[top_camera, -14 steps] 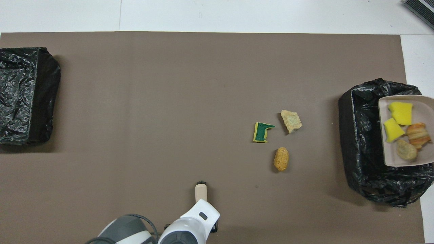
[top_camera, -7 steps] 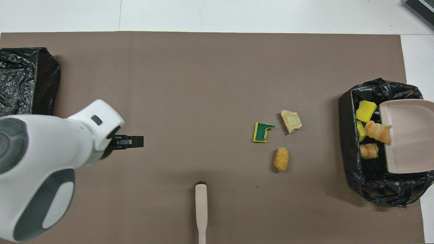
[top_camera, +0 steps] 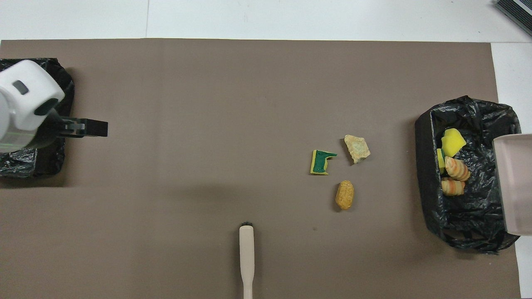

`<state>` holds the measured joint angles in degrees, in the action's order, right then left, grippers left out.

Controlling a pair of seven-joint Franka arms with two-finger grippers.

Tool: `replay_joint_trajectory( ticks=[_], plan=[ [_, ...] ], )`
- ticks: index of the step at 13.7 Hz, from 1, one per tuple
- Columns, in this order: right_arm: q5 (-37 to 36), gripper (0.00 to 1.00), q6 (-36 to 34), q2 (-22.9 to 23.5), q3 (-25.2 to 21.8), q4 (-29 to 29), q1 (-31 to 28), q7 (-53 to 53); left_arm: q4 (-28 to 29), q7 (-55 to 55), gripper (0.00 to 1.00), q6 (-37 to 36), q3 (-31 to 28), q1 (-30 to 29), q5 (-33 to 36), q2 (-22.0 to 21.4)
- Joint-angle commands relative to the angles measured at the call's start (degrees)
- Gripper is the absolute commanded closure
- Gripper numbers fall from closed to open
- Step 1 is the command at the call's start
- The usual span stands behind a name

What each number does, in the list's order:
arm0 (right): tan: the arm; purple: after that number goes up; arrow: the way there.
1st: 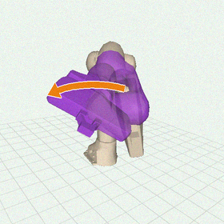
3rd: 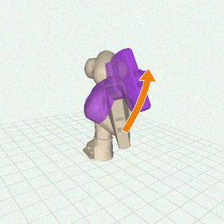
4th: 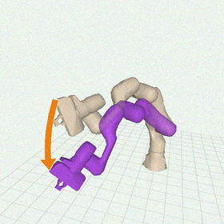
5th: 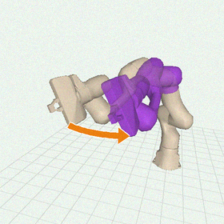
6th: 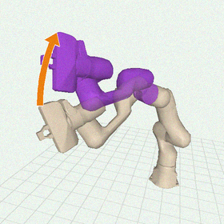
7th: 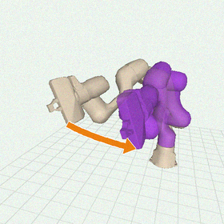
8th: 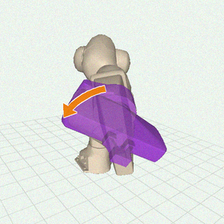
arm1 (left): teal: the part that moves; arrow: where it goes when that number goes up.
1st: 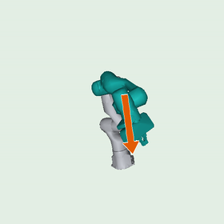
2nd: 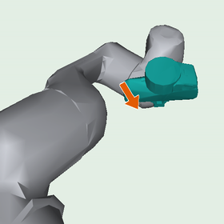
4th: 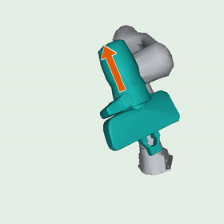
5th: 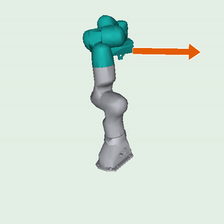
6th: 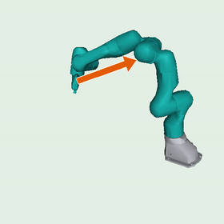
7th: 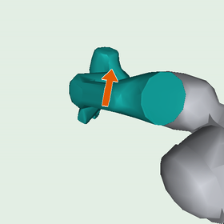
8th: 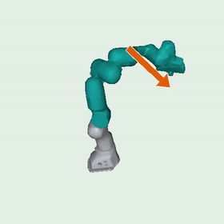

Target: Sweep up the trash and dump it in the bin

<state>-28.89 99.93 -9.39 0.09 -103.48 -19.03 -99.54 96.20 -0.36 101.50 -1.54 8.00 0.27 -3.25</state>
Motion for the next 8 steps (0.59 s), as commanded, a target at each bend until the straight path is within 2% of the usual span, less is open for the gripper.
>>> replay_joint_trajectory(
  ticks=[1, 4, 8],
  plan=[
    [5.41, 1.0, -5.87, 0.6, 3.67, 1.7, 1.53, 12.64, -3.03, -4.11, 0.0, -4.98, 0.92, -1.15, 0.34, 1.05],
    [8.05, 1.0, -8.78, 0.33, 7.29, 1.61, 8.29, 34.17, -3.03, -6.06, 0.0, -6.14, 0.92, -1.41, 0.52, 0.97],
    [18.16, 1.0, -7.91, 2.96, 7.38, 1.7, 16.46, 61.68, -2.6, -6.15, 0.0, -6.4, 0.83, -2.29, 0.69, 0.79]
  ],
)
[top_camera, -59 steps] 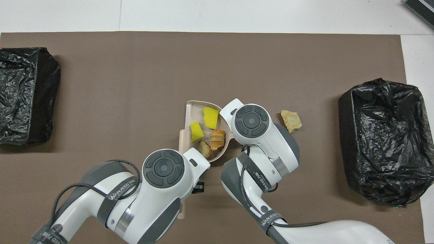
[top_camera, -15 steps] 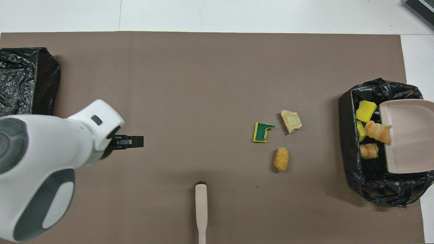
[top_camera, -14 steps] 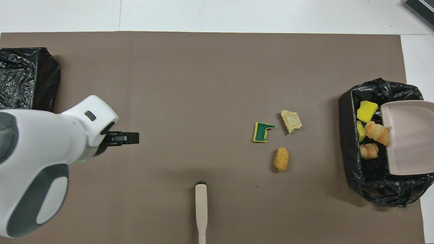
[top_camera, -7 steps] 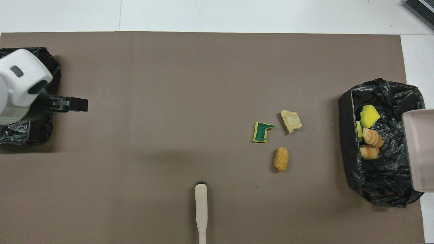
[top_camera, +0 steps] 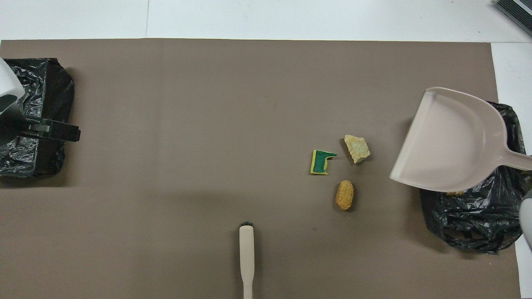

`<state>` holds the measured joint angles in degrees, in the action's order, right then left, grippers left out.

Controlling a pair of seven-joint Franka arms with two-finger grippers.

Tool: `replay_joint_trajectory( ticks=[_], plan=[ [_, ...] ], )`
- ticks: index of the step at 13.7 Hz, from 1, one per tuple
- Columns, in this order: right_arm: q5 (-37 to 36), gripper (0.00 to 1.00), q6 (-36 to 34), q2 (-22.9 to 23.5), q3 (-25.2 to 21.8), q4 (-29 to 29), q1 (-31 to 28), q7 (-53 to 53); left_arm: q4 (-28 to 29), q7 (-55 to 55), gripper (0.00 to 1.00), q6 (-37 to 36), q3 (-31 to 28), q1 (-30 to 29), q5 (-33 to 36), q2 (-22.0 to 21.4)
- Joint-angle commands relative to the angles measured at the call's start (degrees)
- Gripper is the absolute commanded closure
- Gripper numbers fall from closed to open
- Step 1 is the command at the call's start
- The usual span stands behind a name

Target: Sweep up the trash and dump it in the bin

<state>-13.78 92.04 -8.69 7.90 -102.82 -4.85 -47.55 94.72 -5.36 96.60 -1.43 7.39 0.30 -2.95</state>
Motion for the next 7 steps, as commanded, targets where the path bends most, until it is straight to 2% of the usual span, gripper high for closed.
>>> replay_joint_trajectory(
  ticks=[1, 7],
  plan=[
    [3.15, 1.0, 0.42, 3.4, -0.43, 1.05, 4.91, 16.2, -1.11, -1.06, 0.0, -1.5, 0.73, -1.68, 0.66, 0.49],
    [10.34, 1.0, 6.74, 11.13, -0.43, 1.92, 14.07, 44.95, -1.11, -0.97, 0.0, -2.03, 0.81, -1.5, 0.66, 0.31]
  ],
)
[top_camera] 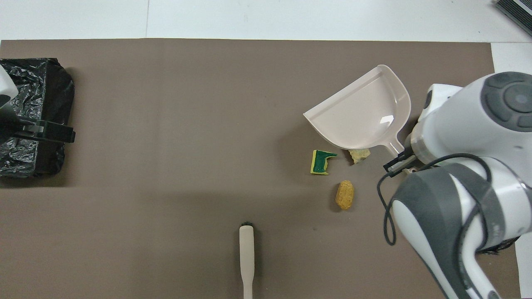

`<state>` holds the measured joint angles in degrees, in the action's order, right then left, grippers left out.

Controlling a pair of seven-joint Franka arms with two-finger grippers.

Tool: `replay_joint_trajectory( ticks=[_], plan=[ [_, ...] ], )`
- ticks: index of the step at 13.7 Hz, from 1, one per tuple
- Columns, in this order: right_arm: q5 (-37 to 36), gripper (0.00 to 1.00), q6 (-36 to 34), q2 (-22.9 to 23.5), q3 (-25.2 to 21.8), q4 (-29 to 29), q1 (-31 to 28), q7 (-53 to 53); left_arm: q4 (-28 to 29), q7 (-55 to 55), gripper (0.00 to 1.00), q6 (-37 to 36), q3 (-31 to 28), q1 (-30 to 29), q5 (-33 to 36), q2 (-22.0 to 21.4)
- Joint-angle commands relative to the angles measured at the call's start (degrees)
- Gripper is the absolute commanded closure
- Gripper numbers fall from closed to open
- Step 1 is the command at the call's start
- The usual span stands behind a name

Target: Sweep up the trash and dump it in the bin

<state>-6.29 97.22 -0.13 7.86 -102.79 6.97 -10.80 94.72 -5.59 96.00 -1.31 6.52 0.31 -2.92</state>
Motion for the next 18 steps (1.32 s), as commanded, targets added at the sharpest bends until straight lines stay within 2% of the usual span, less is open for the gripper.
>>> replay_joint_trajectory(
  ticks=[1, 4, 6, 11, 15, 18],
  plan=[
    [3.56, 1.0, 2.43, 4.07, -0.39, 2.93, 3.82, 12.51, -1.11, -0.73, 0.0, -1.43, 0.69, -0.46, 0.66, 0.11],
    [5.14, 1.0, 4.28, 9.17, -0.3, 6.01, 8.31, 23.94, -1.11, -0.65, 0.0, -1.43, 0.69, -0.19, 0.66, 0.11],
    [11.02, 1.0, 6.92, 9.88, -0.3, 6.02, 9.63, 28.1, -1.11, -0.73, 0.0, -1.43, 0.69, -0.19, 0.57, 0.02],
    [11.21, 1.0, 9.2, 15.14, -0.3, 7.86, 15.78, 37.85, -1.02, -0.65, 0.0, -1.43, 0.69, -0.11, 0.57, 0.02],
    [10.25, 1.0, 11.4, 23.49, -0.39, 13.74, 21.4, 44.97, -0.85, -0.65, 0.0, -1.43, 0.69, -0.11, 0.57, 0.02],
    [10.33, 1.0, 14.82, 25.96, -0.39, 13.49, 25.09, 49.54, -0.59, -0.56, 0.0, -1.25, 0.69, -0.11, 0.57, -0.33]
  ],
)
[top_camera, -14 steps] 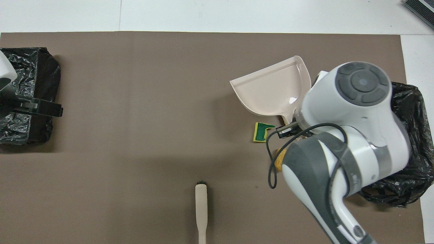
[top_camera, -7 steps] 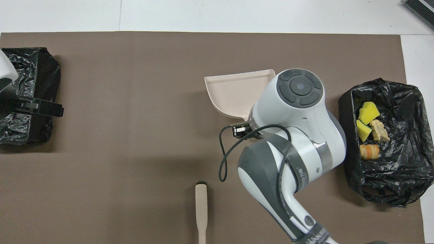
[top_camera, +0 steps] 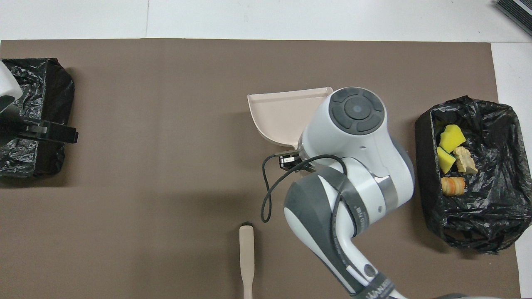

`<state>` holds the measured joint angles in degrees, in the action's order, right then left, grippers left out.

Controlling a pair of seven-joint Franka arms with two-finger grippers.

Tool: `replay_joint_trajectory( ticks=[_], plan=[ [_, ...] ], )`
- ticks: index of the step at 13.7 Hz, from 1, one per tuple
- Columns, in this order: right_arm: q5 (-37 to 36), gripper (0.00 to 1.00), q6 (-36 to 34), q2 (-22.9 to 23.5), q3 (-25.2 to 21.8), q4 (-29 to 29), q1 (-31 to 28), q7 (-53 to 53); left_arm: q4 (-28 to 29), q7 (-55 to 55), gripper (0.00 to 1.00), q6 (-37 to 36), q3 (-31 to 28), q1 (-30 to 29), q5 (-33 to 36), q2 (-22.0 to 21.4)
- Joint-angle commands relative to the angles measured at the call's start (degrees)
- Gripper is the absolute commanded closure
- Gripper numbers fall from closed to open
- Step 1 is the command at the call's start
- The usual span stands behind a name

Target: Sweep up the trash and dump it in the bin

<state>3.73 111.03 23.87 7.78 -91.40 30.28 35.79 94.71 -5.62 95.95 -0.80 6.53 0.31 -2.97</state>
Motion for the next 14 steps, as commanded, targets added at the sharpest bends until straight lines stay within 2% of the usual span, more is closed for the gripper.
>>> replay_joint_trajectory(
  ticks=[1, 4, 8, 14],
  plan=[
    [0.84, 1.0, 2.94, 2.23, -0.31, 1.84, 3.19, 3.84, -0.58, -0.53, 0.0, -1.2, 0.19, -0.11, 0.57, -0.28],
    [1.28, 1.0, 4.11, 1.97, -0.22, -0.44, 3.12, 3.94, -0.58, -0.44, 0.0, -1.2, 0.19, -0.11, 0.57, -0.28],
    [0.14, 1.0, 8.14, 3.38, -0.48, -0.36, 1.89, 4.11, -0.58, -0.09, 0.0, -0.94, 0.28, -0.02, 0.57, -0.28],
    [0.14, 1.0, 8.5, 3.81, -0.4, -1.32, 2.33, 4.03, -1.11, -0.53, 0.0, -0.85, 0.19, -0.81, 0.57, -0.28]
  ],
)
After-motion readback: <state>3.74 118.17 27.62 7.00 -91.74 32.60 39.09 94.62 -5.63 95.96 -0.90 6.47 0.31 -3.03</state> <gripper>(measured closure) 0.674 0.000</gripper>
